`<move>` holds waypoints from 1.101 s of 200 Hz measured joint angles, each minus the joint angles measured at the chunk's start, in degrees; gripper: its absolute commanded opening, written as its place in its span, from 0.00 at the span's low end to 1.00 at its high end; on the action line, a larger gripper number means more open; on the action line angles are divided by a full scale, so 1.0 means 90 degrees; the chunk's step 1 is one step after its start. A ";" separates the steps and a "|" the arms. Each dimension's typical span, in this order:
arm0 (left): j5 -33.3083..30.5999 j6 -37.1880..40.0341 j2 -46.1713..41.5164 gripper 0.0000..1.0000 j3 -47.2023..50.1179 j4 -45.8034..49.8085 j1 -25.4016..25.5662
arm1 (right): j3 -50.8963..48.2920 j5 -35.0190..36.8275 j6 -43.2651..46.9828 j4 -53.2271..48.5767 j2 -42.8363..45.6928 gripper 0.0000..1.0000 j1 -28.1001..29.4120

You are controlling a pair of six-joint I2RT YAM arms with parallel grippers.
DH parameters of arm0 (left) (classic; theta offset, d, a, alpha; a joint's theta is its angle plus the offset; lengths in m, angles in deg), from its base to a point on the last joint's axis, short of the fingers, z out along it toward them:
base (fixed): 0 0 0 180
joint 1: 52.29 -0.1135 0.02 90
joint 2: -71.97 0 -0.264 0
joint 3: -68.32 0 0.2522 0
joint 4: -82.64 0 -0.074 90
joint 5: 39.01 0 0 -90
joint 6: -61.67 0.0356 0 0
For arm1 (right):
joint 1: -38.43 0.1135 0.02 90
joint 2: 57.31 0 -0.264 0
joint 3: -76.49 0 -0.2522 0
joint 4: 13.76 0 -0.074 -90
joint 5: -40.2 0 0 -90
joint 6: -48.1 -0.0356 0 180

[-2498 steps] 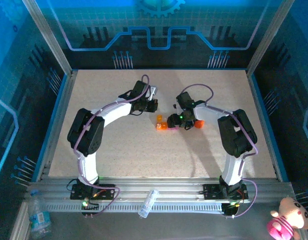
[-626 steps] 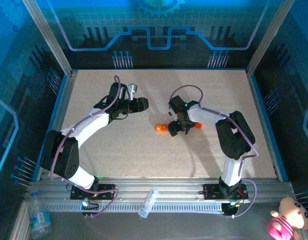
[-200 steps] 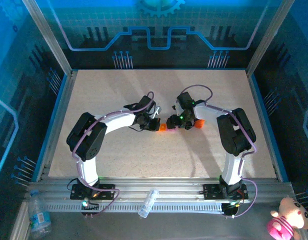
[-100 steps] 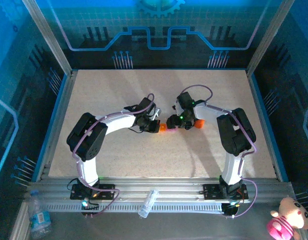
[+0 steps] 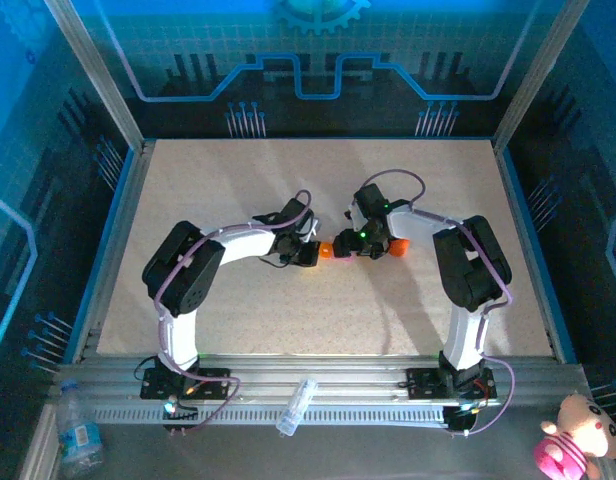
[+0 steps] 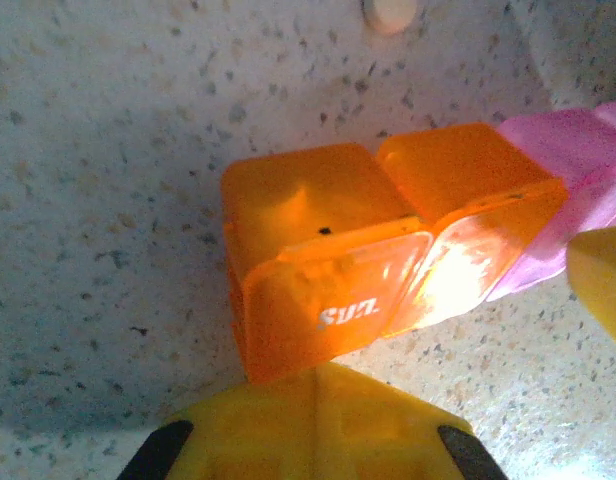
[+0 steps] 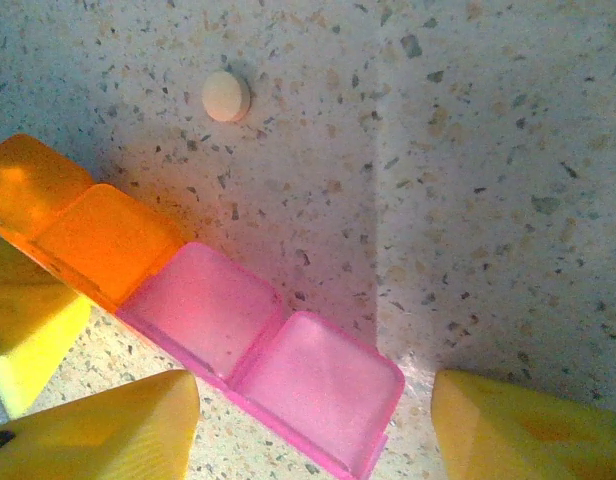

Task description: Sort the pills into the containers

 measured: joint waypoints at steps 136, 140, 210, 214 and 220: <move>-0.0204 0.0027 -0.1154 0.13 -0.0423 0.0481 0.0012 | 0.0505 0.0049 0.0056 -0.0476 -0.0206 0.67 -0.0199; -0.0214 0.0027 -0.1197 0.13 -0.0435 0.0488 0.0012 | 0.0525 0.0049 0.0061 -0.0491 -0.0209 0.67 -0.0214; -0.0476 0.0056 -0.1761 0.28 -0.0495 0.0612 0.0010 | 0.0831 -0.0012 0.0100 -0.0753 -0.0063 0.76 -0.0325; -0.0493 0.0039 -0.1812 0.30 -0.0491 0.0610 0.0002 | 0.0831 -0.0019 0.0104 -0.0777 -0.0007 0.77 -0.0328; -0.0539 0.0036 -0.1914 0.33 -0.0481 0.0607 -0.0007 | 0.0831 -0.0032 0.0104 -0.0816 0.0119 0.78 -0.0330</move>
